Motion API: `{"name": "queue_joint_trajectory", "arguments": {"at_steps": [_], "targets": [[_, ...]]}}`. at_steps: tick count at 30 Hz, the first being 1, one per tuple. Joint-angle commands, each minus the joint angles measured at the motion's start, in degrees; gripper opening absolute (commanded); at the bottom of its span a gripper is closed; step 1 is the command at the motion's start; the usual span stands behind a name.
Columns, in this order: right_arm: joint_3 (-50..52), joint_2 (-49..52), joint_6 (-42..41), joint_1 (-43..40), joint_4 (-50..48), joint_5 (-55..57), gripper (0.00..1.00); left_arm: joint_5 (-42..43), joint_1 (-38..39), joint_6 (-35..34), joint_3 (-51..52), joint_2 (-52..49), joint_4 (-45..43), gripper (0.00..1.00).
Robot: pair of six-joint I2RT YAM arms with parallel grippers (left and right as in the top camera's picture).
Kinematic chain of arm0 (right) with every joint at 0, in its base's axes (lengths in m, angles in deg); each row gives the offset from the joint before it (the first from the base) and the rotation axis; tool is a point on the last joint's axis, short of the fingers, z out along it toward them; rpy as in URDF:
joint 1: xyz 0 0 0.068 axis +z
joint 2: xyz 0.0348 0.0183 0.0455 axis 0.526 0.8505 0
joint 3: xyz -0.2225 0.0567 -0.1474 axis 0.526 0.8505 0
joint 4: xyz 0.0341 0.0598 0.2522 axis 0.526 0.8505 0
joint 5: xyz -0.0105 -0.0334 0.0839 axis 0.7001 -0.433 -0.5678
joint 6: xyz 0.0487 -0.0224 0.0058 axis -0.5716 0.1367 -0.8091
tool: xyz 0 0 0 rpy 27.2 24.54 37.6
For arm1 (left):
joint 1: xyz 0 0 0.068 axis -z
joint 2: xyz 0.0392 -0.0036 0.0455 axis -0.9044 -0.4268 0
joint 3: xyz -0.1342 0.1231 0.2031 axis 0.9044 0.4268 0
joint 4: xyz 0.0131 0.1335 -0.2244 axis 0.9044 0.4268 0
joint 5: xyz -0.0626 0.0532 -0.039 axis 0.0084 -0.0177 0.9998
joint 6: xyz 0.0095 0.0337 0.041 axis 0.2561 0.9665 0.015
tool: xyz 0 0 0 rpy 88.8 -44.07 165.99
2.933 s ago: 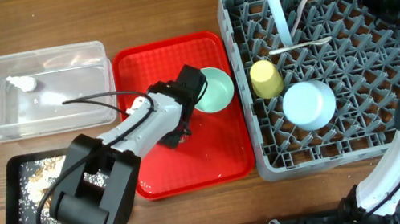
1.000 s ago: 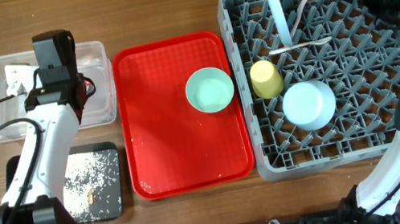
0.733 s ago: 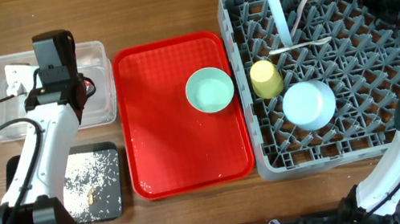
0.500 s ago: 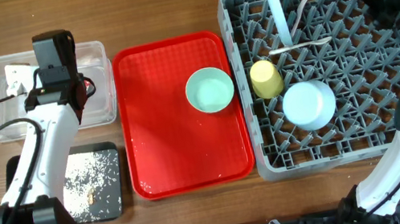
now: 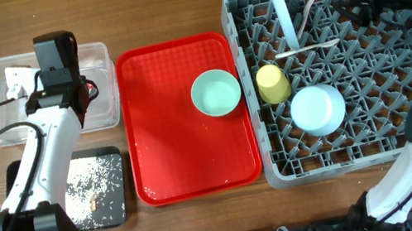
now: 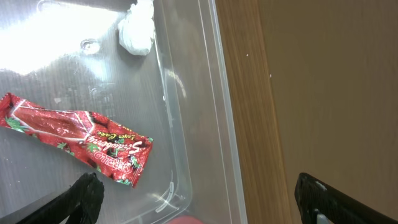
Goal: Sort waste into correct bins and load items into the dishwasher rack
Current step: 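Reach the right gripper over the red tray to the green bowl and grasp it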
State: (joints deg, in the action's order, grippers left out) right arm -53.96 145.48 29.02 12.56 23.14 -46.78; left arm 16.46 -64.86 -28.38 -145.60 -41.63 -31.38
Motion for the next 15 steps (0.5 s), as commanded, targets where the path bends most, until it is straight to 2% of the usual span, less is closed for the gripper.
{"name": "queue_joint_trajectory", "arguments": {"at_steps": [1, 4, 7, 10, 12, 13, 14, 15], "targets": [[-0.6, -13.4, 6.8, 10.9, 0.0, 18.8, 1.0, -1.0, -0.4, 1.3, 0.0, 0.2, -0.1, 1.0], [-0.6, -19.0, 11.8, 23.8, 3.3, 37.5, 1.0, -1.0, -0.4, 1.3, 0.0, 0.2, -0.1, 1.0], [-0.6, -20.3, 11.3, 36.2, 9.2, 54.5, 1.0, -1.0, -0.4, 1.3, 0.0, 0.2, -0.1, 1.0], [0.0, -16.7, 11.3, 46.7, 14.3, 58.6, 1.0, -1.0, -0.4, 1.3, 0.0, 0.2, -0.1, 1.0], [0.6, -14.1, 11.4, 49.0, 14.8, 60.4, 0.97, -1.0, -0.4, 1.3, 0.0, 0.2, -0.1, 1.0], [1.1, -12.3, 11.3, 49.9, 14.7, 61.7, 0.76, -1.0, -0.4, 1.3, 0.0, 0.2, -0.1, 1.0], [1.4, -10.6, 11.3, 50.1, 14.5, 62.2, 0.6, -1.0, -0.4, 1.3, 0.0, 0.2, -0.1, 1.0], [1.5, -9.2, 11.3, 50.1, 14.4, 62.1, 0.52, -1.0, -0.4, 1.3, 0.0, 0.2, -0.1, 1.0]]}}
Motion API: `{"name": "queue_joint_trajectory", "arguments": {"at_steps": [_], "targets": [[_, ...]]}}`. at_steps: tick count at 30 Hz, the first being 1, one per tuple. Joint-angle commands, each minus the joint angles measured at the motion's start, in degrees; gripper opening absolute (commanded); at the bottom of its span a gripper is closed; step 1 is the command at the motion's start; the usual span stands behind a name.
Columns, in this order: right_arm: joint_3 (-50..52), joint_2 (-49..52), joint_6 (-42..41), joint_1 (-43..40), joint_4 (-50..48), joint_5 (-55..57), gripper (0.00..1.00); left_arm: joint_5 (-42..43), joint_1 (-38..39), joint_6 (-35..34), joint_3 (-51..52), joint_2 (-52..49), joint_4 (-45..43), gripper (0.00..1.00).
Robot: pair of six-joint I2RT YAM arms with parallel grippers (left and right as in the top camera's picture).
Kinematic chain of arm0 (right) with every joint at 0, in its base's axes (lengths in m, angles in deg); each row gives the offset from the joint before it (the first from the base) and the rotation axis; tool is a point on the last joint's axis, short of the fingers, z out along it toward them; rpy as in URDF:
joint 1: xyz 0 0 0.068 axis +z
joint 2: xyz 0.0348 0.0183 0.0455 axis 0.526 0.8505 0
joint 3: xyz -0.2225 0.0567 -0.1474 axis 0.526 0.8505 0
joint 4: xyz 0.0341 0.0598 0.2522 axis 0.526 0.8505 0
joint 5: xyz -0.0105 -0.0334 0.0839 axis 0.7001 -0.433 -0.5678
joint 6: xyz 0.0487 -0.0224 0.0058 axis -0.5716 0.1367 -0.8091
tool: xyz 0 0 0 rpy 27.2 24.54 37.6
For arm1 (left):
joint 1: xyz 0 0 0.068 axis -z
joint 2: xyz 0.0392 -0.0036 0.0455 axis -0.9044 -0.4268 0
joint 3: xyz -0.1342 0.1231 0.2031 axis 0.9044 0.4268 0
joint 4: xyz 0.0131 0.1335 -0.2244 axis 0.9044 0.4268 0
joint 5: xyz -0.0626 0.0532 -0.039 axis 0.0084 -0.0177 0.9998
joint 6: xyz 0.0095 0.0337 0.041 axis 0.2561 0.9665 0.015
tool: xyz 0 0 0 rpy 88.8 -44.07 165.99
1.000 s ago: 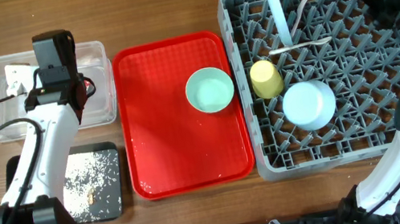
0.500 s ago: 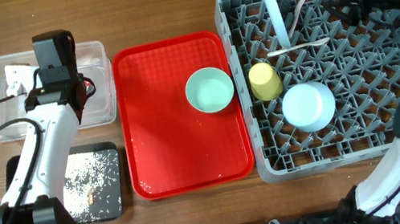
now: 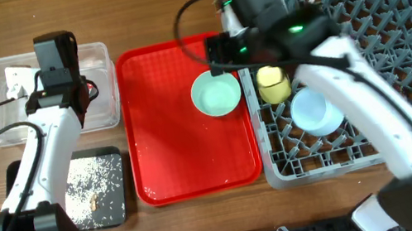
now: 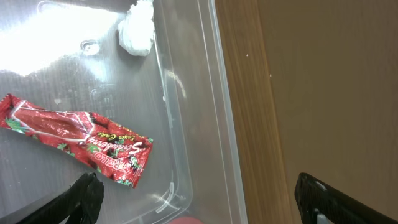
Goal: Sort waste into correct bins and load items into the dishwasher rack
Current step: 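Reach the right gripper over the red tray to the green bowl and grasp it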
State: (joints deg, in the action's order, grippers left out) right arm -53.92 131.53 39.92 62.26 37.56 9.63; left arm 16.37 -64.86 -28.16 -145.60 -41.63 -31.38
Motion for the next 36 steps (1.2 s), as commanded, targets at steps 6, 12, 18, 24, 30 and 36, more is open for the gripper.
{"name": "queue_joint_trajectory", "arguments": {"at_steps": [6, 12, 18, 24, 30, 36], "targets": [[1.6, 14.1, -4.0, 0.0, -0.5, 13.6, 0.35, -1.0, -0.4, 1.1, 0.0, 0.2, -0.1, 1.0], [1.7, 19.1, -4.0, -1.3, -1.5, 14.7, 0.36, -1.0, -0.4, 1.1, 0.0, 0.2, -0.1, 1.0], [1.8, 19.4, -3.9, -3.6, -1.2, 14.5, 0.27, -1.0, -0.4, 1.1, 0.0, 0.2, -0.1, 1.0], [1.8, 19.4, -4.1, -3.6, -3.3, 14.5, 0.25, -1.0, -0.4, 1.1, 0.0, 0.2, -0.1, 1.0], [1.8, 19.4, -4.1, -3.6, -4.4, 14.7, 0.28, -1.0, -0.4, 1.1, 0.0, 0.2, -0.1, 1.0], [1.8, 19.4, -4.1, -5.2, -5.1, 14.7, 0.27, -1.0, -0.4, 1.1, 0.0, 0.2, -0.1, 1.0]]}}
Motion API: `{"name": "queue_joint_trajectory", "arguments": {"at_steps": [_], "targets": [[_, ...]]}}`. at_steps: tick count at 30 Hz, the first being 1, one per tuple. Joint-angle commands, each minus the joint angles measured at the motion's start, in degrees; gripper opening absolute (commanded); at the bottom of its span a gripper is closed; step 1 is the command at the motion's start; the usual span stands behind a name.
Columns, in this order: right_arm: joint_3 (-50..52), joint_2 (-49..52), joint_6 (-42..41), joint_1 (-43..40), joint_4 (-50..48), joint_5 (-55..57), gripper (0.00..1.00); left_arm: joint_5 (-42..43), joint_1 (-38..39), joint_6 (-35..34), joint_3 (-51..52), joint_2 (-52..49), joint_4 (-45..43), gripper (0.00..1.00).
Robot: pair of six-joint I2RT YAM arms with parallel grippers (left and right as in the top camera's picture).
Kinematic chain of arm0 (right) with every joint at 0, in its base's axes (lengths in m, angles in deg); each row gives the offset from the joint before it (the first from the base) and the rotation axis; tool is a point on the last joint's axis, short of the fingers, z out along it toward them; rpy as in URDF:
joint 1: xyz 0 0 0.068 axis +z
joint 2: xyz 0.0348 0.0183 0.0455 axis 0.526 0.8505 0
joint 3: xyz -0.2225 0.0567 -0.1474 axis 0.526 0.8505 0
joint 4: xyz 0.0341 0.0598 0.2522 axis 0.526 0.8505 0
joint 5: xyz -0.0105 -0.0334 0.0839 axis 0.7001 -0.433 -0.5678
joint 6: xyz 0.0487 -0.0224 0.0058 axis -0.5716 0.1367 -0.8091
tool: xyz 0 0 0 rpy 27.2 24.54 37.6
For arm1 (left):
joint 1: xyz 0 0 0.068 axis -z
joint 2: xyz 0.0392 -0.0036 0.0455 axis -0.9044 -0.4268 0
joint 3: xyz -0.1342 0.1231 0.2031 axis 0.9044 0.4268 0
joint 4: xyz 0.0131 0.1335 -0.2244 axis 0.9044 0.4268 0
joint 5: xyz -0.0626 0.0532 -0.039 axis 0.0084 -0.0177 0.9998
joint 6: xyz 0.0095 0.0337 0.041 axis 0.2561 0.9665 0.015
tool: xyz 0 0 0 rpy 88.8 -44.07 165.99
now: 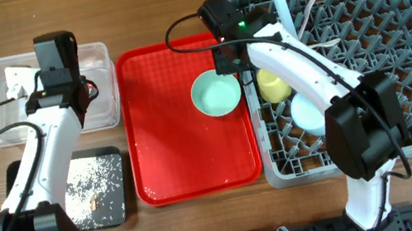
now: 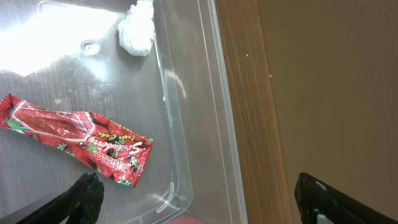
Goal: Sort waste into correct bins and load items into the dishwasher rack
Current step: 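Reach the right gripper over the red tray to the green bowl and grasp it, then lift the green bowl into the rack's back right area and release it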
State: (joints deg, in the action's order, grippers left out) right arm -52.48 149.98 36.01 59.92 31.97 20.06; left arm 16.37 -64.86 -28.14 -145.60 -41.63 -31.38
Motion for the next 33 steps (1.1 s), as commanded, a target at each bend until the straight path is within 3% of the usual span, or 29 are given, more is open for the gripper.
{"name": "queue_joint_trajectory", "arguments": {"at_steps": [1, 8, 16, 29, 31, 33], "targets": [[0.4, 0.9, -0.1, -3.2, 0.7, 4.3, 0.25, -1.0, -0.4, 1.1, 0.0, 0.2, -0.1, 1.0], [0.4, 0.9, 0.1, -4.2, 1.2, 4.1, 0.04, -1.0, -0.4, 1.1, 0.0, 0.2, -0.1, 1.0], [0.4, 0.9, 6.4, -4.2, 0.1, 4.7, 0.04, -1.0, -0.4, 1.1, 0.0, 0.2, -0.1, 1.0], [0.4, 0.9, 9.0, -4.3, -0.5, 7.2, 0.04, -1.0, -0.4, 1.1, 0.0, 0.2, -0.1, 1.0], [-0.5, 0.6, 9.6, -4.3, -0.4, 5.2, 0.04, -1.0, -0.4, 1.1, 0.0, 0.2, -0.1, 1.0], [-2.6, -0.3, 17.0, -4.2, 0.8, -5.8, 0.12, -1.0, -0.4, 1.1, 0.0, 0.2, -0.1, 1.0]]}}
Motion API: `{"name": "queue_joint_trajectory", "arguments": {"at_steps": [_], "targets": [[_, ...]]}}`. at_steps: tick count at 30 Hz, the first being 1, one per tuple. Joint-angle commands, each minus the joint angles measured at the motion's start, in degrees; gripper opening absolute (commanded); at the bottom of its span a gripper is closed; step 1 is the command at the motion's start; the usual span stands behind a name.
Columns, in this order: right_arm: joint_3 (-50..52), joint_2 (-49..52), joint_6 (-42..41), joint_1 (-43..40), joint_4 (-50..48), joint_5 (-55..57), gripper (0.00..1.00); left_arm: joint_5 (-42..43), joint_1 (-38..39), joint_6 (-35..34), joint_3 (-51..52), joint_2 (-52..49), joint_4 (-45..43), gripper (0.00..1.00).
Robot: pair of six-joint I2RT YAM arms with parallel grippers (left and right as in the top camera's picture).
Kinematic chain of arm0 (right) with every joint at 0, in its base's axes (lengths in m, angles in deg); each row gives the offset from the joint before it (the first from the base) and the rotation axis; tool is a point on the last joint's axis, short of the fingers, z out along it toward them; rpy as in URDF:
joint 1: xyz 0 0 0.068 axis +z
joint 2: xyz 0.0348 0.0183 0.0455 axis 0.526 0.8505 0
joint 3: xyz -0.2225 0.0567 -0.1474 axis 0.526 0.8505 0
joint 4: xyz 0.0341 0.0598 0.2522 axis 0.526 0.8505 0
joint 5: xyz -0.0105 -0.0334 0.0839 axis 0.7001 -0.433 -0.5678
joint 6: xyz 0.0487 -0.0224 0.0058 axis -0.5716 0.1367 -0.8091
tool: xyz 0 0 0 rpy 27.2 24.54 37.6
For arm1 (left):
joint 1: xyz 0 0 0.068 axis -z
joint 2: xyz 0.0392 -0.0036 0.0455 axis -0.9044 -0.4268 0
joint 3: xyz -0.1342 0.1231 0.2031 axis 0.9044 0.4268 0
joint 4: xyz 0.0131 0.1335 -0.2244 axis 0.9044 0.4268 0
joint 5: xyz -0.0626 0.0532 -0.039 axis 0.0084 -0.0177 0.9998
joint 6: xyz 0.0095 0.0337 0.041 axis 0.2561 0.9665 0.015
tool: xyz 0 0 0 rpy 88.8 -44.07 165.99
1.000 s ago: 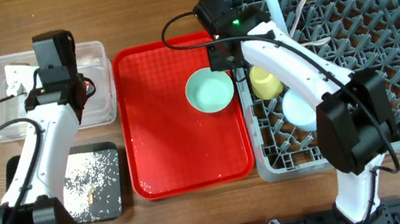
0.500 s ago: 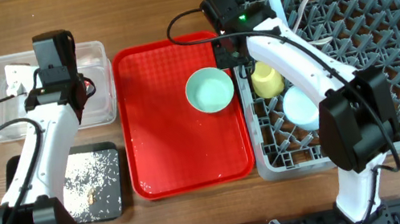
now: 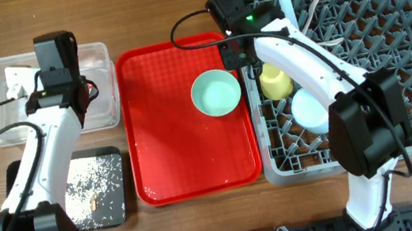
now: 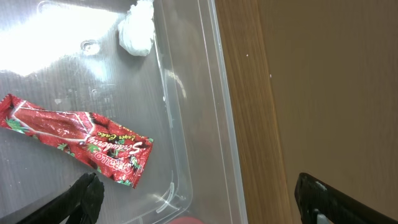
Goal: Sort waste into correct bins and load items into the dishwasher rack
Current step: 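Lift the green bowl into the rack's back right area and release it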
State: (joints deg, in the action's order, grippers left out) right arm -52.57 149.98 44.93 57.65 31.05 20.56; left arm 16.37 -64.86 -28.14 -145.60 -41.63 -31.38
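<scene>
A mint bowl [image 3: 217, 93] sits on the red tray [image 3: 171, 155]. In the grey dishwasher rack [image 3: 398, 58] stand a yellow cup [image 3: 274, 83] and a pale blue bowl [image 3: 309, 111], with utensils [image 3: 314, 12] at the back. My right gripper [image 3: 234, 50] hangs over the seam between tray and rack, just beyond the mint bowl; its jaws are too small to read. My left gripper [image 4: 199, 200] is open and empty over the clear bin [image 4: 193, 124], which holds a red strawberry wrapper [image 4: 81, 140] and a white crumpled tissue [image 4: 137, 31].
A black bin [image 3: 92, 189] with scattered crumbs lies at the front left, below the clear bin. Bare wooden table [image 4: 311, 93] shows to the right of the clear bin. The left arm's cable loops across that bin.
My right arm has shifted slightly toward the rack, its gripper still by the far right of the mint bowl. The left arm, wrapper and tissue have not moved.
At first my right arm was at the rack's far right corner. Then it reached across the rack to the tray's right edge above the mint bowl, and has stayed near there. My left gripper stayed open over the clear bin throughout.
</scene>
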Motion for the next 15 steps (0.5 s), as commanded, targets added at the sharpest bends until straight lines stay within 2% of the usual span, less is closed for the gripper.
{"name": "queue_joint_trajectory", "arguments": {"at_steps": [1, 3, 6, 10, 12, 15], "targets": [[-3.2, -0.8, 10.2, -2.0, 2.6, -11.7, 0.17, -1.0, -0.4, 1.1, 0.0, 0.2, -0.1, 1.0], [-4.0, -2.1, 12.3, -1.7, 4.1, -23.3, 0.22, -1.0, -0.4, 1.1, 0.0, 0.2, -0.1, 1.0], [-3.9, -2.8, 15.1, 0.3, 7.5, -29.6, 0.26, -1.0, -0.4, 1.1, 0.0, 0.2, -0.1, 1.0], [-1.5, -2.6, 19.7, 6.8, 8.7, -28.5, 0.37, -1.0, -0.4, 1.1, 0.0, 0.2, -0.1, 1.0], [-0.9, -2.1, 19.5, 9.9, 8.4, -23.5, 0.43, -1.0, -0.4, 1.1, 0.0, 0.2, -0.1, 1.0], [0.6, -1.2, 19.5, 13.6, 6.3, -14.9, 0.47, -1.0, -0.4, 1.1, 0.0, 0.2, -0.1, 1.0]]}}
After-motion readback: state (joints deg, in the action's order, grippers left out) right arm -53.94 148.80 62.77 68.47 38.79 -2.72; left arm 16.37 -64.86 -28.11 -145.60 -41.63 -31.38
